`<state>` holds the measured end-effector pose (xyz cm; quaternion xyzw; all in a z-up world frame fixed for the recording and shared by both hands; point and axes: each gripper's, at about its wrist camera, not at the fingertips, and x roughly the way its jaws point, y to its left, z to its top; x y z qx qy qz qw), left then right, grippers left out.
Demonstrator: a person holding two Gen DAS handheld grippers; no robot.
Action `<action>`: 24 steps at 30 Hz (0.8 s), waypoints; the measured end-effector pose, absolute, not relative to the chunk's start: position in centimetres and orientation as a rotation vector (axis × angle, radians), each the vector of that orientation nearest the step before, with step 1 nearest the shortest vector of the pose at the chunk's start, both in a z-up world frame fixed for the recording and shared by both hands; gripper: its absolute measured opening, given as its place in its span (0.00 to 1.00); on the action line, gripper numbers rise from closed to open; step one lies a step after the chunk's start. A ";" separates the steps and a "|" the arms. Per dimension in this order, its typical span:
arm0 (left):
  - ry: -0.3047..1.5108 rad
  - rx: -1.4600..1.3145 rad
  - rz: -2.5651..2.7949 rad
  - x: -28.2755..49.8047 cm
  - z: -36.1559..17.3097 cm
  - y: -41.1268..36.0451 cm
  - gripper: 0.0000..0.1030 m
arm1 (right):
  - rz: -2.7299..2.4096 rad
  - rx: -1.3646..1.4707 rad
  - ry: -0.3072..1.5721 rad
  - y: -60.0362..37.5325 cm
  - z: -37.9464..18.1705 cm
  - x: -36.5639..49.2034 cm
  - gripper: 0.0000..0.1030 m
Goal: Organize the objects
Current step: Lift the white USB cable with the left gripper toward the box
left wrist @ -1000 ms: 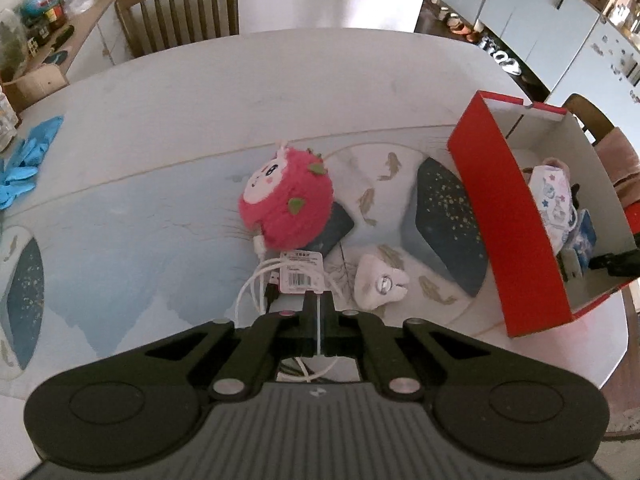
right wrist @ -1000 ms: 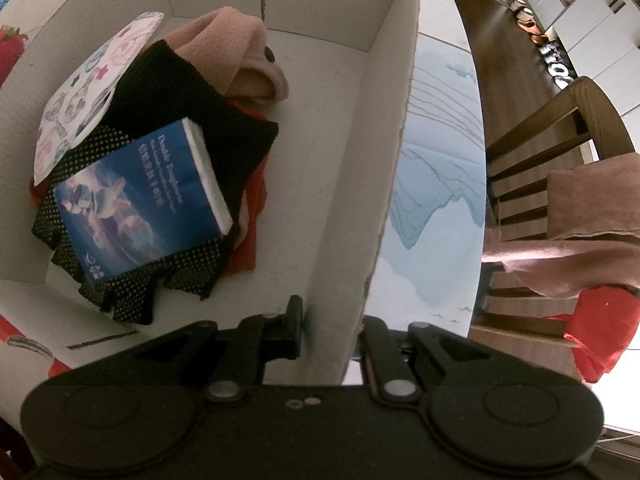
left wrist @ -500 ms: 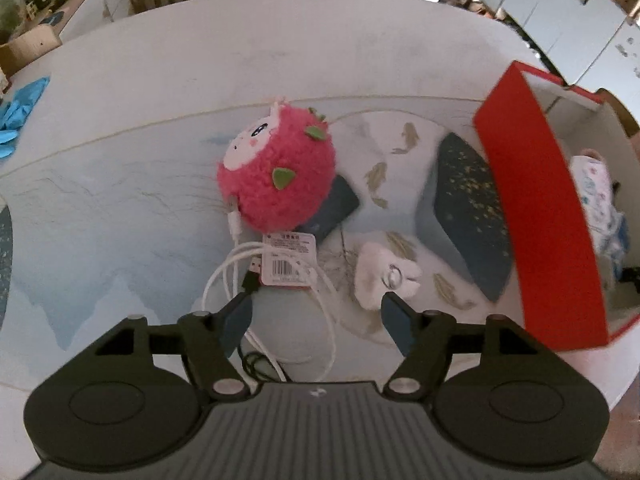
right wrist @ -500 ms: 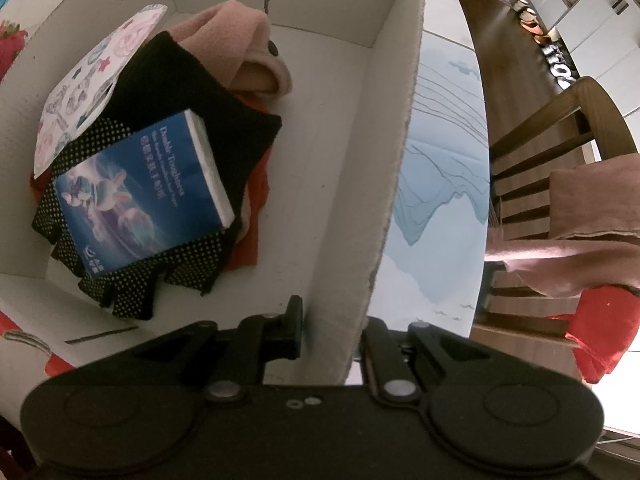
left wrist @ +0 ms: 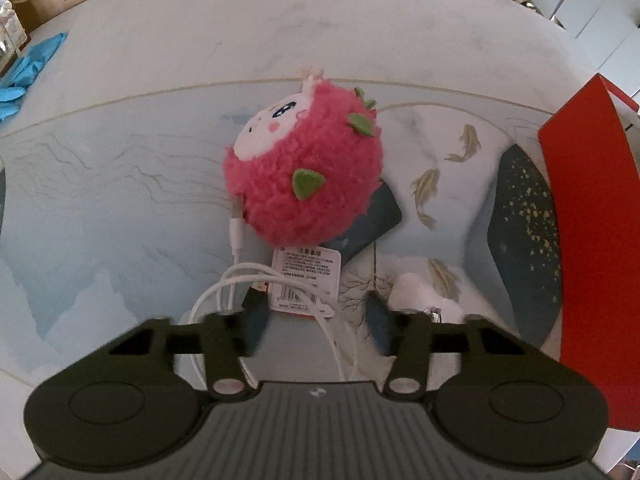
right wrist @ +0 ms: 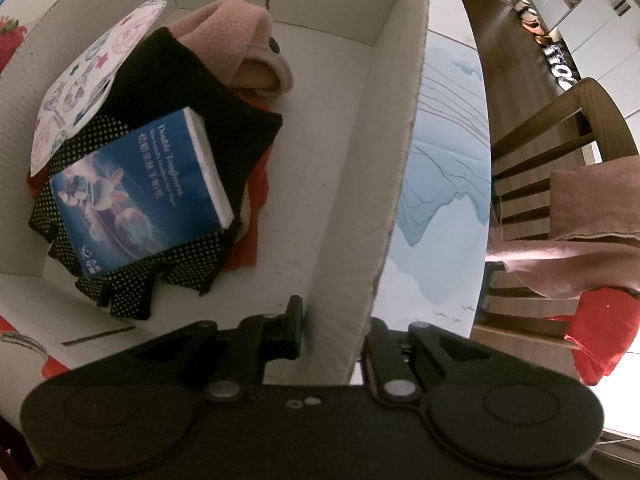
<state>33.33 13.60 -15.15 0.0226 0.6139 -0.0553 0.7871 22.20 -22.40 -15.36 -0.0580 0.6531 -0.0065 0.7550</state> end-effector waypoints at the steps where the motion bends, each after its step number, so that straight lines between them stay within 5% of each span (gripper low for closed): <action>1: 1.326 0.046 -0.126 33.3 -15.1 13.6 0.33 | -0.014 -0.126 1.425 -22.4 -15.4 22.2 0.10; 5: 1.323 0.072 -0.134 33.1 -14.8 13.5 0.18 | -0.015 -0.126 1.424 -22.4 -15.4 22.2 0.10; 13: 1.307 0.062 -0.154 31.6 -13.0 15.1 0.07 | -0.013 -0.124 1.422 -22.4 -15.5 22.2 0.10; 24: 1.260 0.067 -0.210 28.6 -6.5 17.4 0.06 | -0.006 -0.131 1.424 -22.4 -15.5 22.2 0.09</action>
